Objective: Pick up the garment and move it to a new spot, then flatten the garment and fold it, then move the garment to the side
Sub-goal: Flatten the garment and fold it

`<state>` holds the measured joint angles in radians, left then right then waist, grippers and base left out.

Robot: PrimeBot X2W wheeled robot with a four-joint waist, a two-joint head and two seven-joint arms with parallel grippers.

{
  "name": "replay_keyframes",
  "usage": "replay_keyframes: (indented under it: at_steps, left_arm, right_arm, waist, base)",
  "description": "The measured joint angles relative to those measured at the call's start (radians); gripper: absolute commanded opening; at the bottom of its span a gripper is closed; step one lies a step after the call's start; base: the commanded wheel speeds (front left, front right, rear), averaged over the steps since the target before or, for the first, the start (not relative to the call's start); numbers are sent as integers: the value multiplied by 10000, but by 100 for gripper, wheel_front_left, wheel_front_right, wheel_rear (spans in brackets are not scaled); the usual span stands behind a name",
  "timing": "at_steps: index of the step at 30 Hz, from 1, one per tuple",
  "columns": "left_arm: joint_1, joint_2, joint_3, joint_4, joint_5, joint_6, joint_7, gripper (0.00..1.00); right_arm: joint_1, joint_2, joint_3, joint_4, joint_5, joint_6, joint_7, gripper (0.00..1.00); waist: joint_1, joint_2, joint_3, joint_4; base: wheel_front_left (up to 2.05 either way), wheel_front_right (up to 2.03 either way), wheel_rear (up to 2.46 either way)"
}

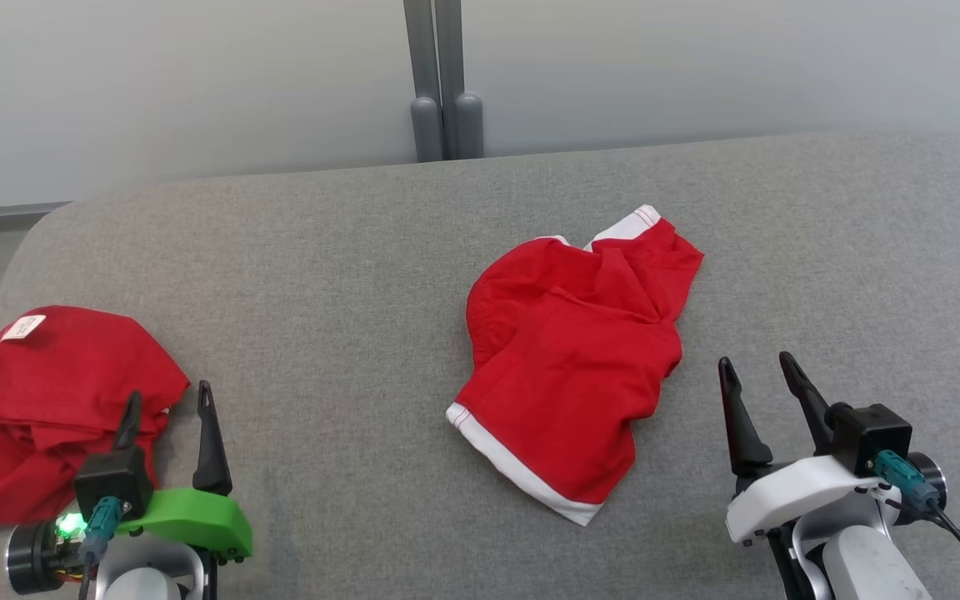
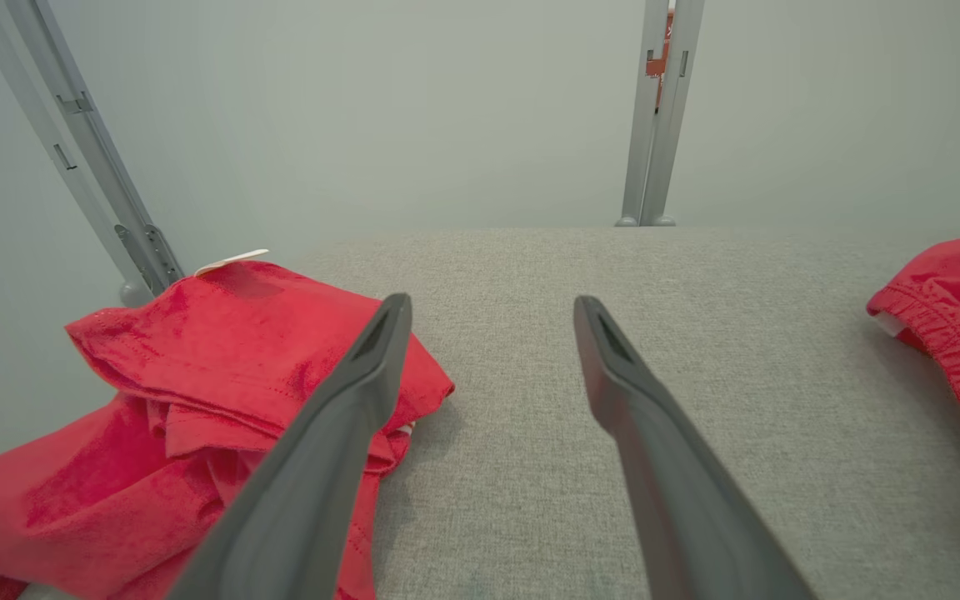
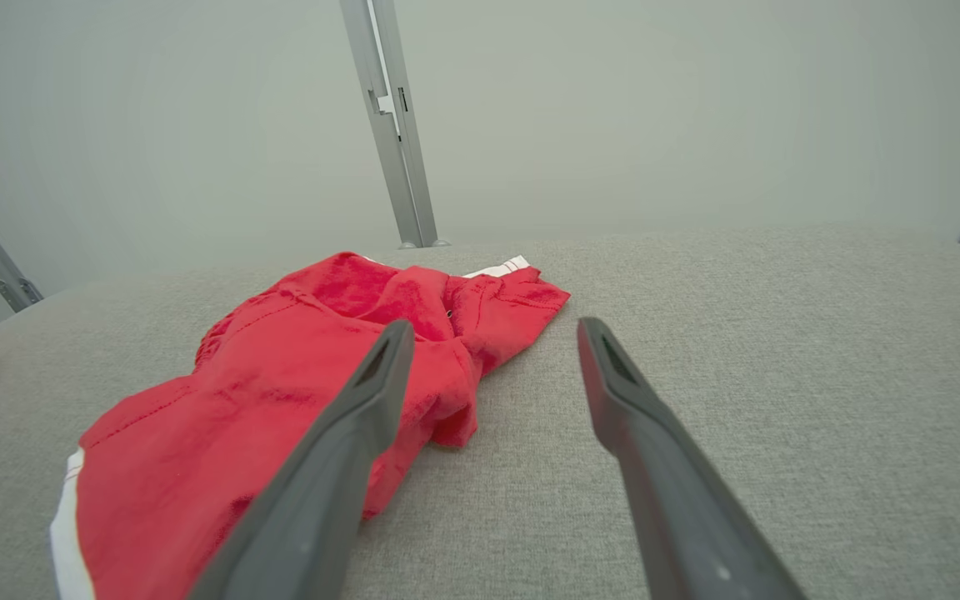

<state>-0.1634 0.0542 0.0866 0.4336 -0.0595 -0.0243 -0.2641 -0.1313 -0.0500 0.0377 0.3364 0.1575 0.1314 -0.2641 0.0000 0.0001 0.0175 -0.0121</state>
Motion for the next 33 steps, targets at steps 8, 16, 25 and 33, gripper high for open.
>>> replay_keyframes:
  at_steps: [8, 16, 25, 33]
  left_arm:
    - [878, -27, -176, -512, -527, 259, 0, 100]
    - [1129, -44, -665, -562, -782, 466, 0, 100]
    - [1057, -50, -1262, -596, -1072, 531, 0, 100]
    - [1058, -50, -1818, -470, -1409, 629, 0, 100]
  right_arm:
    - [295, 0, 86, 8, 2, 0, 0, 100]
    - [324, -2, 190, 46, 19, 0, 0, 100]
    - [65, -4, 1687, -123, 104, 0, 0, 100]
    - [-967, 12, 3187, 1003, 127, 0, 0, 100]
  waist:
    - [0, 0, -309, 55]
    - [0, 0, -333, 87]
    - [0, 0, -220, 537]
    - [0, 0, -136, 1357]
  base:
    - [0, 0, 0]
    - [0, 0, 0]
    - [0, 0, 0]
    - [0, 0, 0]
